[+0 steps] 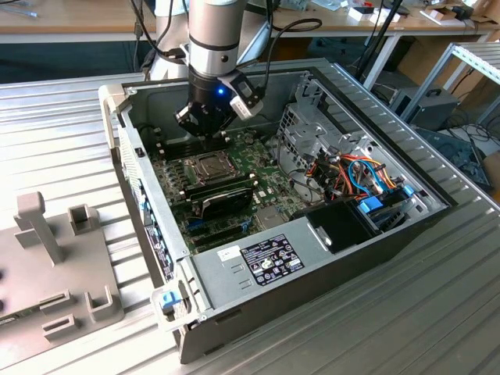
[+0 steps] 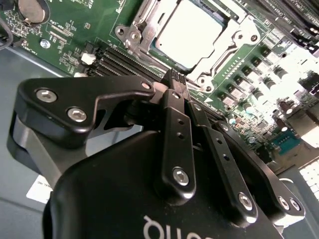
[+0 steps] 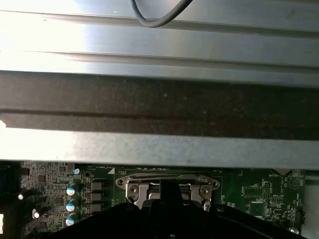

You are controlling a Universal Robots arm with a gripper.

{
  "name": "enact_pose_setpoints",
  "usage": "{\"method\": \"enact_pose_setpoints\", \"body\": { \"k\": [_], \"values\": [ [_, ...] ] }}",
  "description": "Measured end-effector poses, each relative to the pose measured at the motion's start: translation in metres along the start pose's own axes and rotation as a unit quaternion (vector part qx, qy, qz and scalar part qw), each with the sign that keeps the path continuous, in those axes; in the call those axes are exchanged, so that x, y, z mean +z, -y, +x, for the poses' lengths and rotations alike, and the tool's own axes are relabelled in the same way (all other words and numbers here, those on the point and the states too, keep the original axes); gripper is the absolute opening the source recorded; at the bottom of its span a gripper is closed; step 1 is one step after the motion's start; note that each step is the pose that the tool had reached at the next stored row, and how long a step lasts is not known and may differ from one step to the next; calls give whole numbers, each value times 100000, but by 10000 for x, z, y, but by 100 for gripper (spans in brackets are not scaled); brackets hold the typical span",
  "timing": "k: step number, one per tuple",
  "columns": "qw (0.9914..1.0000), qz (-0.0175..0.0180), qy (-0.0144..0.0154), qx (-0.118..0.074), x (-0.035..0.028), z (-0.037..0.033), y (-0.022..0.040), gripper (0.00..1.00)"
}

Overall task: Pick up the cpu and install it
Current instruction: 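Install the first cpu locking lever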

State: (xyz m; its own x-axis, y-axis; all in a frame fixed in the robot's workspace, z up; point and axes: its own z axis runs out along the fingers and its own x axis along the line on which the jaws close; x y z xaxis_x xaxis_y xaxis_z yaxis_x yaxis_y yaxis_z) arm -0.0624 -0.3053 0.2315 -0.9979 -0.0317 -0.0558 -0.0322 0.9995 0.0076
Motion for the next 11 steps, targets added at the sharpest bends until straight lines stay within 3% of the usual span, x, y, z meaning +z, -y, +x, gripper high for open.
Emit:
{"method": "enact_pose_setpoints", "body": {
  "k": [11],
  "values": [
    [100000, 12, -14, 2, 1, -25, -29, 11]
  ]
}}
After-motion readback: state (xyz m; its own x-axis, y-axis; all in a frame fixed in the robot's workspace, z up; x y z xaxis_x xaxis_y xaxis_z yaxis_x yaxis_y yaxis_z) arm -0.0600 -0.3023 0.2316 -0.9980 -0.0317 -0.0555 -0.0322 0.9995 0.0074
